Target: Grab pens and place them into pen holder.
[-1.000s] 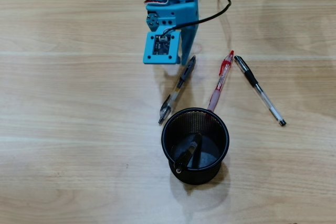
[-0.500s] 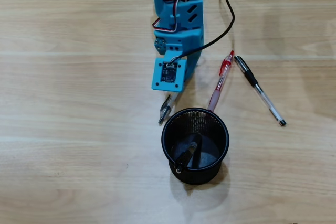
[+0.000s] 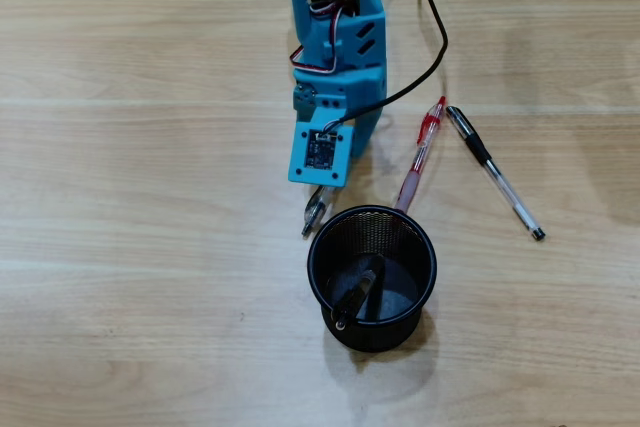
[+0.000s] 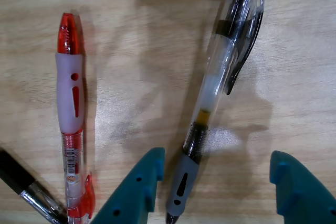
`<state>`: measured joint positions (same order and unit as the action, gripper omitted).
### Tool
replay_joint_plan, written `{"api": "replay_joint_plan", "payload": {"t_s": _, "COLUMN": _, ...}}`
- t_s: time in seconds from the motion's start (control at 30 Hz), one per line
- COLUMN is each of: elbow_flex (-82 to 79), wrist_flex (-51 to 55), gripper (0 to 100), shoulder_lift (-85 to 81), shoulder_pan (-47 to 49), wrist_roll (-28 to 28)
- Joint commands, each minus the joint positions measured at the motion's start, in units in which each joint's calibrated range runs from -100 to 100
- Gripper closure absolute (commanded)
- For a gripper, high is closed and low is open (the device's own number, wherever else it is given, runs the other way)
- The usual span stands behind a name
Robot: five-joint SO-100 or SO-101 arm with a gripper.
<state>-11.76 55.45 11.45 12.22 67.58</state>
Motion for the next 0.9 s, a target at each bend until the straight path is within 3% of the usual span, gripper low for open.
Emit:
{"api": "replay_joint_plan", "payload": {"t_s": 0.0, "elbow_flex": 3.0, "wrist_flex": -0.5, "gripper": 77, "shoulder_lift": 1.2, "shoulder_pan": -0.4, "wrist_roll": 0.3}}
{"api": "replay_joint_plan", "payload": {"t_s": 0.53, "elbow_flex": 3.1, "wrist_flex": -0.6, "gripper": 78, "shoulder_lift": 8.4, "shoulder_pan": 0.0, "wrist_roll": 0.4}}
{"api": "replay_joint_plan", "payload": {"t_s": 0.77, "elbow_flex": 3.1, "wrist_flex": -0.6, "gripper": 95, "shoulder_lift": 8.8, "shoulder_pan": -0.4, "wrist_roll": 0.4}}
{"api": "replay_joint_plan", "payload": {"t_s": 0.87, "elbow_flex": 3.1, "wrist_flex": -0.6, "gripper": 96, "shoulder_lift": 8.8, "shoulder_pan": -0.5, "wrist_roll": 0.4}}
